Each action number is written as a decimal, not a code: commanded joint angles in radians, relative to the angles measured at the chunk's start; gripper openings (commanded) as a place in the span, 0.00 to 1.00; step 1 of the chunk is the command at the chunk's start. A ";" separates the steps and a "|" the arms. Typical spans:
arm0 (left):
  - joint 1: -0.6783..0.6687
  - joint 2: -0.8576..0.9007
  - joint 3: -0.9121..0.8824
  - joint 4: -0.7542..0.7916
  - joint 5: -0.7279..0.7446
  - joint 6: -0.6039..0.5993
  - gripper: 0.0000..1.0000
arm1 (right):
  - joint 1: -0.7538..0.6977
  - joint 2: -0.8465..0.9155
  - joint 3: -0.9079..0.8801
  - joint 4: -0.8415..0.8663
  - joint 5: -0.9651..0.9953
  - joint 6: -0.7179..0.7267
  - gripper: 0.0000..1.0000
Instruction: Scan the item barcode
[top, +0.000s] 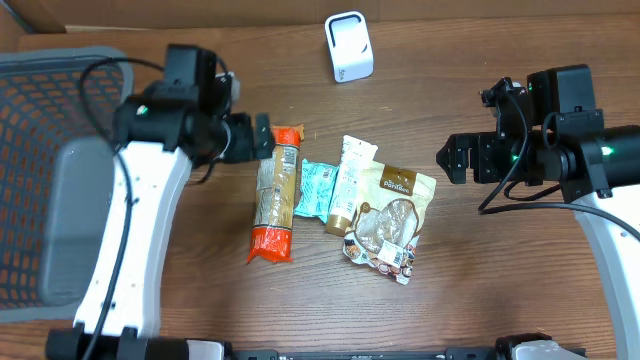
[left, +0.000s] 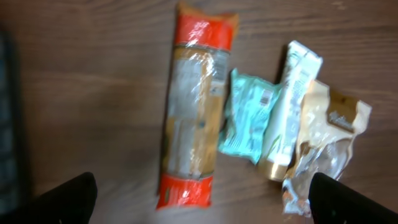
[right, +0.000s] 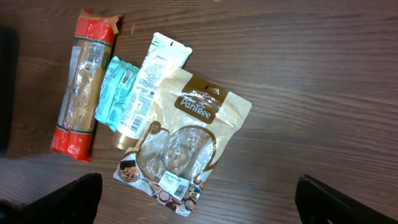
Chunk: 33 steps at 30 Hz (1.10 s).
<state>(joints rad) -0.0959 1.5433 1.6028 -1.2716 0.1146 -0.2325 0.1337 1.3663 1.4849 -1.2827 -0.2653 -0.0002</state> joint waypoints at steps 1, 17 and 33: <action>0.057 -0.003 0.003 -0.056 -0.063 0.025 0.99 | 0.006 0.000 0.013 0.006 -0.005 -0.004 1.00; 0.153 -0.038 0.003 -0.038 -0.200 0.335 1.00 | 0.006 0.000 0.013 0.016 -0.006 -0.004 1.00; 0.174 -0.038 0.003 0.035 -0.200 0.523 1.00 | 0.006 0.000 0.013 0.017 -0.005 -0.004 1.00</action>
<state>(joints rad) 0.0731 1.5314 1.6028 -1.2224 -0.0731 0.2584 0.1333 1.3663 1.4849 -1.2720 -0.2657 0.0002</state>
